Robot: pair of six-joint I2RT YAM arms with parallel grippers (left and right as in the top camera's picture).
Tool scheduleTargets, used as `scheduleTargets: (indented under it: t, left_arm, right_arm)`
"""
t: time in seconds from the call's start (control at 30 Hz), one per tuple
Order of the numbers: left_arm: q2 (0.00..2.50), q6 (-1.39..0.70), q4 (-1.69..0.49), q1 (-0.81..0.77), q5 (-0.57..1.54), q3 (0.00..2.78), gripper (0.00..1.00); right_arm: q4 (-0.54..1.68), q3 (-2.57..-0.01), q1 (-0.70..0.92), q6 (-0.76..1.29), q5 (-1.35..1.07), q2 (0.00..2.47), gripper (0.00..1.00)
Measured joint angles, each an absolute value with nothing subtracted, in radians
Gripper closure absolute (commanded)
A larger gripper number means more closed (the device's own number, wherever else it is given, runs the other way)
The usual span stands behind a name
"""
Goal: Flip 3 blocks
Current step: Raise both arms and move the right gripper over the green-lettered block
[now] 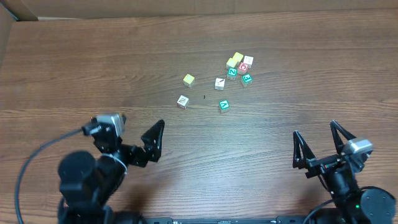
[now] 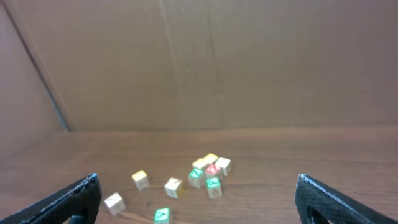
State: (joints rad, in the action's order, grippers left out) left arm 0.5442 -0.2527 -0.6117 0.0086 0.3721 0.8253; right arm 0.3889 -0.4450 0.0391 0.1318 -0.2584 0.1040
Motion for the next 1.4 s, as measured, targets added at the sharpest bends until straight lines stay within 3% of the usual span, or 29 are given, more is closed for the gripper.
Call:
scheduleTargets:
  t: [0.37, 0.53, 0.7, 0.73, 0.77, 0.87, 0.93, 1.03, 1.13, 1.3, 1.4]
  left_arm:
    - [0.841, -0.229, -0.957, 0.009, 0.402, 1.221, 0.00]
    - [0.958, -0.188, -1.093, 0.009, 0.402, 1.276, 0.00]
    - [1.091, -0.172, -1.130, 0.009, 0.401, 1.277, 0.00]
    - [1.112, -0.172, -1.130, 0.009, 0.401, 1.277, 0.09]
    - [1.135, -0.174, -1.132, 0.009, 0.401, 1.277, 0.23]
    - [1.182, -0.163, -1.139, 0.009, 0.401, 1.277, 0.79]
    - [1.216, -0.160, -1.140, 0.009, 0.401, 1.277, 0.89]
    - [1.275, -0.154, -1.146, 0.008, 0.401, 1.277, 0.82]
    - [1.345, -0.147, -1.158, 0.004, 0.392, 1.277, 0.55]
    - [1.461, -0.148, -1.157, -0.033, 0.327, 1.277, 0.32]
    - [1.514, -0.150, -1.143, -0.056, 0.286, 1.277, 0.01]
  right_arm:
    - [0.803, -0.921, 0.039, 0.135, -0.331, 0.584, 0.00]
    - [1.089, -1.174, 0.039, 0.130, -0.348, 0.891, 0.00]
    - [1.166, -1.313, 0.039, 0.131, -0.369, 1.145, 0.00]
    - [1.168, -1.320, 0.039, 0.132, -0.387, 1.182, 0.00]
    - [1.172, -1.322, 0.039, 0.131, -0.419, 1.223, 0.06]
    - [1.177, -1.322, 0.041, 0.126, -0.502, 1.317, 0.28]
    - [1.175, -1.322, 0.049, 0.130, -0.529, 1.371, 0.38]
    - [1.167, -1.322, 0.090, 0.136, -0.527, 1.444, 0.41]
    - [1.144, -1.322, 0.160, 0.147, -0.495, 1.509, 0.40]
    - [1.063, -1.322, 0.277, 0.214, -0.387, 1.597, 0.37]
    - [0.995, -1.322, 0.337, 0.270, -0.312, 1.642, 0.37]
